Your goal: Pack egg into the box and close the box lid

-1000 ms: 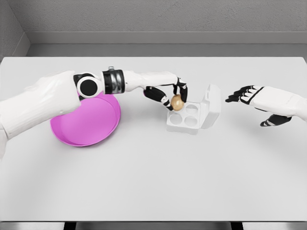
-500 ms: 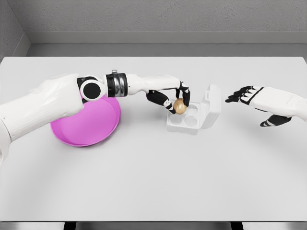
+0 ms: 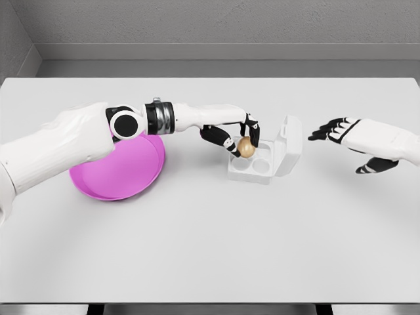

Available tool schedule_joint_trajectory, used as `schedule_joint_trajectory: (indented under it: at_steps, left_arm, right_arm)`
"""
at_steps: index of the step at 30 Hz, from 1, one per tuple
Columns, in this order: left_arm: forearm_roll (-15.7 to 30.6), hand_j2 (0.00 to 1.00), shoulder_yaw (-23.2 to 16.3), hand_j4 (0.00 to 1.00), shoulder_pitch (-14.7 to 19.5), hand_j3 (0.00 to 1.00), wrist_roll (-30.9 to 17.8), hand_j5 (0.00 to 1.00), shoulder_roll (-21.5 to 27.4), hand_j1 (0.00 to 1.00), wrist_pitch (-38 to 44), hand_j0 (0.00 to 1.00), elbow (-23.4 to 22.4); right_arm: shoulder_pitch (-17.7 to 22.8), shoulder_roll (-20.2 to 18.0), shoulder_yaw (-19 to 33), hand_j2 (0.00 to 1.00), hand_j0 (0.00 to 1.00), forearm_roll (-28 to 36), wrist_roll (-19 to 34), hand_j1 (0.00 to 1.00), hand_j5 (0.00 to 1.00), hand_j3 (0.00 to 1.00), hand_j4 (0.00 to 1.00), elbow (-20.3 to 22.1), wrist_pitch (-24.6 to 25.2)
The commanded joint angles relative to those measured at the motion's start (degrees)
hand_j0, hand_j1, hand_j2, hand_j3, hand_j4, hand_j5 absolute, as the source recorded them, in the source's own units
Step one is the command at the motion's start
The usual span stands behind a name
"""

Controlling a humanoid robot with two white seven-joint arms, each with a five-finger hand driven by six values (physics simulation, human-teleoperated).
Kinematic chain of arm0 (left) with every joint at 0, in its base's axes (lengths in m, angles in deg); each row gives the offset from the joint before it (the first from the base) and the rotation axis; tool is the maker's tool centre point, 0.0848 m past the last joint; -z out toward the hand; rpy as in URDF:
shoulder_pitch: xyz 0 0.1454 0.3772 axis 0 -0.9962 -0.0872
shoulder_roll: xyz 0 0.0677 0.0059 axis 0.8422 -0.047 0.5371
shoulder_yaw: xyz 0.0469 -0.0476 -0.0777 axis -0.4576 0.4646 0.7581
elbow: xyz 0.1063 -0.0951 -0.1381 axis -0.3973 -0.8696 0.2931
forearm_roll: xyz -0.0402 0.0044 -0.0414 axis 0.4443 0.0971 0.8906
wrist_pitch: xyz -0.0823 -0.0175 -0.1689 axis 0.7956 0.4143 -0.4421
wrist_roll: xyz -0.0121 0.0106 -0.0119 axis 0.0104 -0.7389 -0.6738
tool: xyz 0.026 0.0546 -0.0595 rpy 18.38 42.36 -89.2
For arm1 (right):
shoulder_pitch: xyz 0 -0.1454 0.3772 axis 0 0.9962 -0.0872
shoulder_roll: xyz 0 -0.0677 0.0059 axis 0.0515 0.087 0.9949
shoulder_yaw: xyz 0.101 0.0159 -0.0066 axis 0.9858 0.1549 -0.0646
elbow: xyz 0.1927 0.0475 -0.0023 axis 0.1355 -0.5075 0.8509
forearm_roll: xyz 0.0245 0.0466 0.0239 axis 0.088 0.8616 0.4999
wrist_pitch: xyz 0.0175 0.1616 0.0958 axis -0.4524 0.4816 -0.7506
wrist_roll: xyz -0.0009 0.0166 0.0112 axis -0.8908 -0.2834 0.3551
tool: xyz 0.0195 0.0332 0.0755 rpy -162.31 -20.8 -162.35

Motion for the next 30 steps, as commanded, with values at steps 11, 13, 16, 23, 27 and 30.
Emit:
schedule_joint_trajectory:
  at_steps: [11,13,16,23,27,30]
  left_arm:
    - [0.41,1.0,0.12,1.0,0.0,1.0,0.03,1.0,-0.84,1.0,0.07,1.0,-0.51]
    - [0.32,1.0,0.12,1.0,0.0,1.0,-0.06,1.0,-0.75,1.0,0.07,1.0,-0.51]
    - [0.32,1.0,0.12,1.0,-0.17,1.0,0.03,1.0,-0.31,1.0,0.07,1.0,-0.51]
    - [0.23,1.0,0.12,1.0,-0.18,1.0,0.03,1.0,-0.14,1.0,0.07,1.0,-0.42]
    - [0.23,1.0,0.3,1.0,-0.18,1.0,0.12,1.0,0.13,1.0,0.07,1.0,-0.42]
    - [0.23,1.0,0.39,1.0,-0.18,1.0,0.21,1.0,0.56,1.0,0.07,1.0,-0.42]
  right_arm:
    - [0.09,-0.07,0.05,1.0,1.0,0.34,-0.03,1.0,1.0,1.0,1.0,0.01,0.16]
    - [0.0,-0.07,0.05,1.0,1.0,0.34,-0.03,1.0,1.0,1.0,1.0,0.01,0.16]
    - [0.0,-0.07,0.05,1.0,1.0,0.34,-0.03,1.0,1.0,1.0,1.0,0.01,0.16]
    - [0.0,-0.07,-0.03,1.0,1.0,0.34,-0.03,1.0,1.0,1.0,1.0,0.01,0.16]
    - [0.09,0.02,-0.12,1.0,1.0,0.25,-0.03,1.0,1.0,1.0,1.0,0.01,0.16]
    - [0.0,0.02,-0.12,1.0,1.0,0.25,-0.03,1.0,1.0,1.0,1.0,0.01,0.16]
